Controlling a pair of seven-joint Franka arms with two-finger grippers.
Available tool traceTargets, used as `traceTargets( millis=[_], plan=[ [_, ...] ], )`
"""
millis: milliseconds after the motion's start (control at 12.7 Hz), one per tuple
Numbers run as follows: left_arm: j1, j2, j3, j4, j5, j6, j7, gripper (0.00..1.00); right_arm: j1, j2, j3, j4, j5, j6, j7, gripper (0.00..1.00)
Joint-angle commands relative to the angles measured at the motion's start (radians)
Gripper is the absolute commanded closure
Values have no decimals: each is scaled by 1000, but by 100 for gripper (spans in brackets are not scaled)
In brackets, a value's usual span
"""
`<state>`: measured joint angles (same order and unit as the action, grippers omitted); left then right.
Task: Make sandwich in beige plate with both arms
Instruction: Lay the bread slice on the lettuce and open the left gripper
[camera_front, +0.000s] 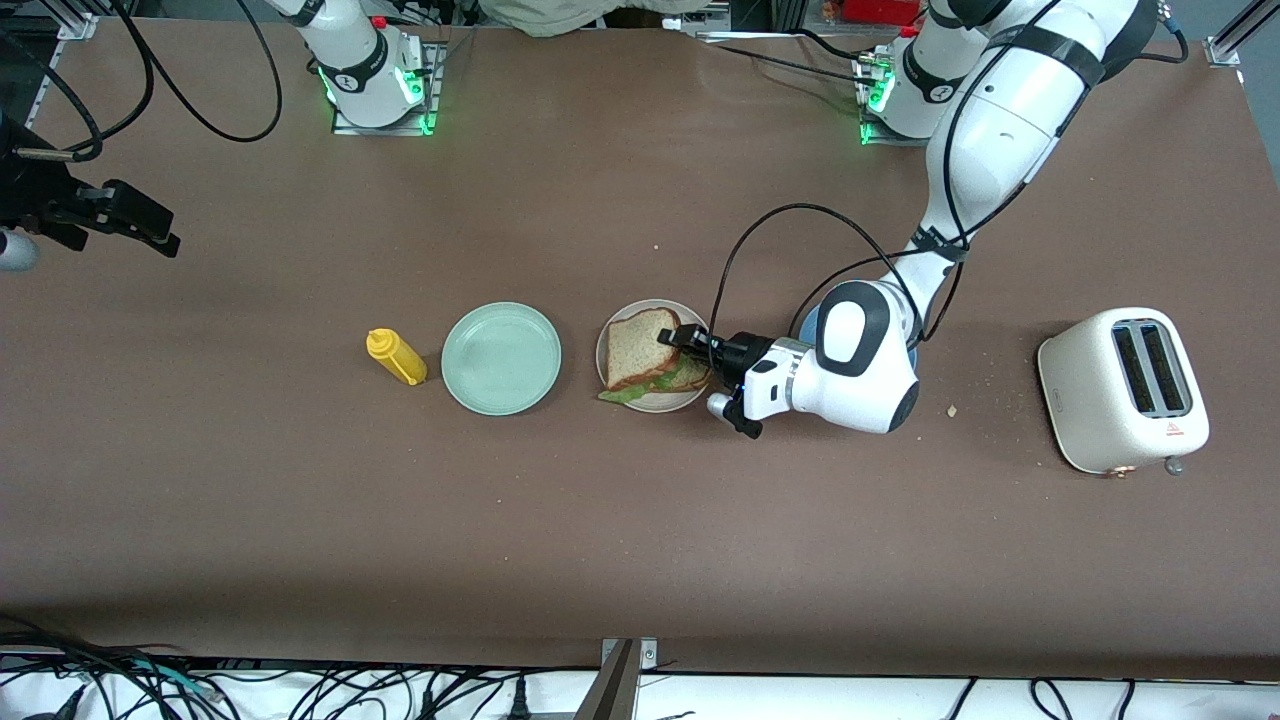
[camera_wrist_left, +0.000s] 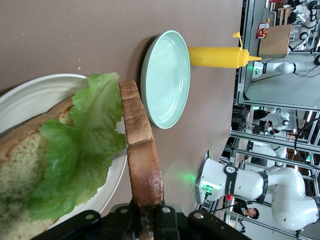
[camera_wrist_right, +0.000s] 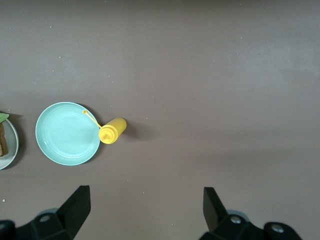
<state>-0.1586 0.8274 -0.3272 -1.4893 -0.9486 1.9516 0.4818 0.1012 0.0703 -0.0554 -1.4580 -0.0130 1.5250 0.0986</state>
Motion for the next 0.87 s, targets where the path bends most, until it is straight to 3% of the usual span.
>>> traceTargets(
  millis=[0, 158, 473, 788],
  plan=[
    [1, 1, 7, -22, -22, -5, 52, 1, 5, 8, 0, 24, -1, -3, -11, 0],
    [2, -1, 8, -23, -10, -6, 51, 0, 5, 8, 0, 24, -1, 0, -11, 0],
    [48, -25, 8, -22, 178, -43, 46, 0, 5, 8, 2, 24, 1, 0, -11, 0],
    [90, -53, 7, -9, 286, -88, 47, 0, 6, 9, 2, 24, 2, 0, -11, 0]
  ],
)
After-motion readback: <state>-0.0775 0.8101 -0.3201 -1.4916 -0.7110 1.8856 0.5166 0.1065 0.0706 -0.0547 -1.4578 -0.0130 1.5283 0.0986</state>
